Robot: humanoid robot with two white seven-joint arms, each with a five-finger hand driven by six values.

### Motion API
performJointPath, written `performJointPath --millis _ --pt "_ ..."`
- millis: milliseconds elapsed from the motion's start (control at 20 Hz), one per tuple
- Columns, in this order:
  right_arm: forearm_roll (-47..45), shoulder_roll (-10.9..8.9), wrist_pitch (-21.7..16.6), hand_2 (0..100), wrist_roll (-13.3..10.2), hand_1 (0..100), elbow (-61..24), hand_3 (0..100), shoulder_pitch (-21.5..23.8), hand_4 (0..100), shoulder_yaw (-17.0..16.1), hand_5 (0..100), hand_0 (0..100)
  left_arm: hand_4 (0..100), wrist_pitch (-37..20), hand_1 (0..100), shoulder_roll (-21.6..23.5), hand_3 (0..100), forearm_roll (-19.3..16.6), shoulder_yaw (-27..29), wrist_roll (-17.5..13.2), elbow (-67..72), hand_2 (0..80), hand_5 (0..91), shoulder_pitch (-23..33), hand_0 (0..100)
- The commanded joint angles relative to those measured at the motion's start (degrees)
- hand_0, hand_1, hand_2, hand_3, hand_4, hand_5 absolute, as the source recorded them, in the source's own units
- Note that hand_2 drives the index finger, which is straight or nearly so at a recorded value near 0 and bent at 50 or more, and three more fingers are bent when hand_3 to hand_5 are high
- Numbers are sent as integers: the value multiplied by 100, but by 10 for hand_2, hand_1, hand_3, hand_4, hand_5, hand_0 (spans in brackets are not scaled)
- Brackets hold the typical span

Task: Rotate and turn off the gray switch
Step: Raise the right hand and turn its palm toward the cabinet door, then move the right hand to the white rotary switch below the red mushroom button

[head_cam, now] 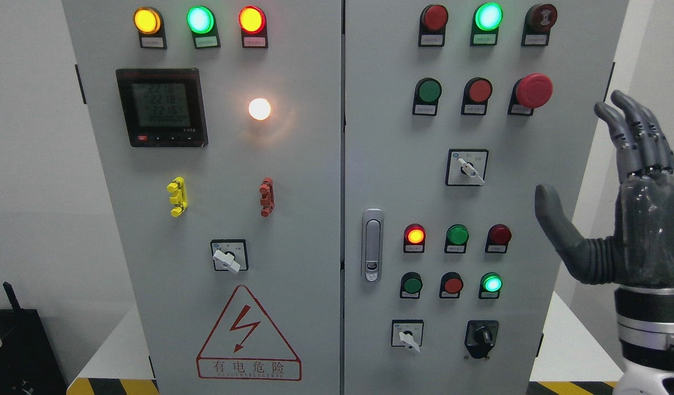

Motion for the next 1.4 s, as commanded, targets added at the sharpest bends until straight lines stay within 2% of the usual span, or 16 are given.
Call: performJointPath --millis 0,400,450,500,550,600,650,700,750,800,850,1100,1350 --pt "0 2 2 0 32 191 1 0 -6 0 -4 0 334 0 -24 389 0 0 114 44 2 -149 0 0 -53 120" --pt "0 10 11 0 -12 211 -8 0 -15 0 -13 0 330 0 -24 389 0 0 106 44 2 -149 0 0 -53 120" --pt "0 10 11 24 -64 300 1 146 -6 103 -13 0 323 0 -15 389 0 0 105 44 2 -149 0 0 -53 120" --pt "0 45 11 42 -160 322 27 201 -6 161 -13 23 329 0 -24 389 0 0 114 44 2 -149 0 0 -53 120" --pt "0 63 11 111 -196 400 54 331 -6 240 -4 91 351 0 -24 389 0 0 114 44 2 -149 0 0 -53 120" --pt "0 72 11 147 -205 468 63 367 -6 300 -13 188 371 0 -24 389 0 0 114 44 2 -149 0 0 -53 120" --pt "-9 72 20 159 -214 491 63 406 -6 352 -4 265 378 0 -24 389 0 0 106 44 2 -149 0 0 -53 120" --pt "-9 89 37 174 -214 507 71 477 -6 444 -4 418 384 0 -24 389 0 0 114 44 2 -149 0 0 -53 120" --pt "-9 89 72 215 -214 514 80 596 -6 598 4 614 384 0 -15 389 0 0 106 44 2 -149 0 0 -53 120" --pt "-9 98 142 221 -214 518 98 612 3 612 22 639 386 0 -15 389 0 0 105 44 2 -149 0 0 -53 120" --pt "-18 107 221 254 -223 523 106 656 11 674 22 715 390 0 -24 389 0 0 114 44 2 -149 0 0 -53 120" --pt "-9 318 476 329 -223 497 142 778 3 797 101 892 402 0 -15 389 0 0 105 44 2 -149 0 0 -53 120" --pt "-18 572 696 395 -223 463 282 841 3 870 268 989 304 0 -24 389 0 0 114 44 2 -149 0 0 -53 120"
